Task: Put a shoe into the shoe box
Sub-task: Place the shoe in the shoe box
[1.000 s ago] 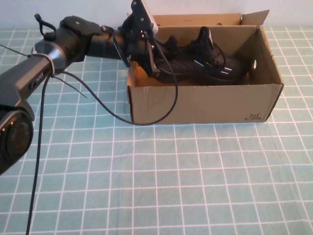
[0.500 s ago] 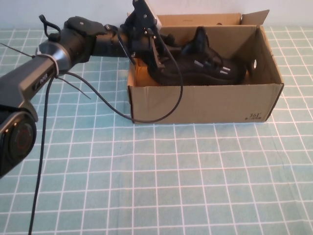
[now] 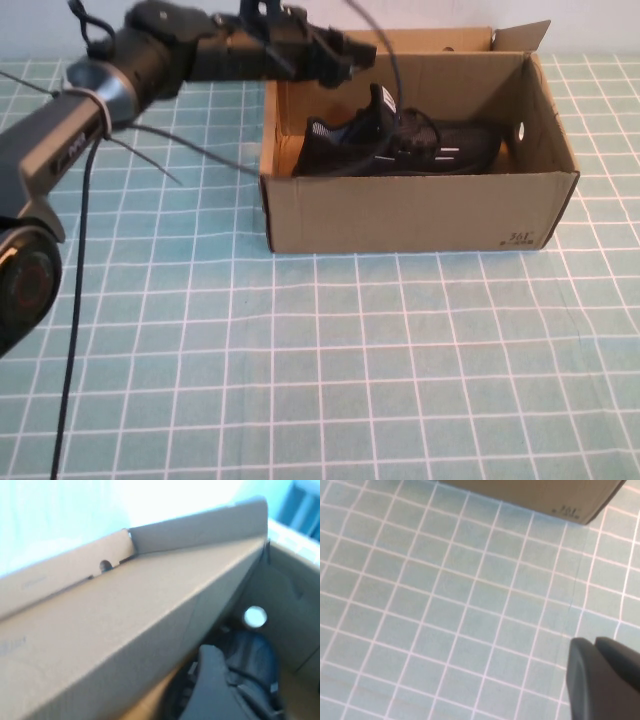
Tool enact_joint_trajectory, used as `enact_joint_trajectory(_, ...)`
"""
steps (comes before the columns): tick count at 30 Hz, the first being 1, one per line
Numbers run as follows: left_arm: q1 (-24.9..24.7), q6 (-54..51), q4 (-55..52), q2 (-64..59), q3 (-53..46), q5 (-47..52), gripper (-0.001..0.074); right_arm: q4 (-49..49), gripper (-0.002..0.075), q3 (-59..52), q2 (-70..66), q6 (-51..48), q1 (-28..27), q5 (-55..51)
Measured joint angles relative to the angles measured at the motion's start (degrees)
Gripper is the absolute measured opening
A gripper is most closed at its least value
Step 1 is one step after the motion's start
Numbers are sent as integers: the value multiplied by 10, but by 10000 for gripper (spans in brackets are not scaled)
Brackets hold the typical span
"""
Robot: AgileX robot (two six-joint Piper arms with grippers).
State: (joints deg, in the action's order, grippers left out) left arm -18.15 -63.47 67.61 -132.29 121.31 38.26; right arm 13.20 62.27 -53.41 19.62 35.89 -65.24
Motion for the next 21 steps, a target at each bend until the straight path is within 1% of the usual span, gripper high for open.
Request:
enact_joint_trajectory(2,-5,131,-74,7,25,9,377,0,-8,-20,0,0,0,10)
enact_joint_trajectory(5,-21,300,-222,10,71,44,378,0,-8,-44,-1,0,0,22)
enact_joint_trajectory(8,-42,432,-365,10,103,82,376,0,-8,-58,-1,0,0,28)
enact_joint_trajectory(10,-49,487,-419,10,110,95,366,0,-8,-62,-1,0,0,30)
enact_joint_trajectory(14,-53,533,-486,7,113,104,338,0,-8,-63,-1,-1,0,33)
enact_joint_trajectory(17,-57,539,-512,1,113,94,315,0,-8,-63,-1,-10,0,38)
enact_joint_trajectory(21,-65,541,-538,-16,114,87,307,1,-8,-64,-1,-20,0,46)
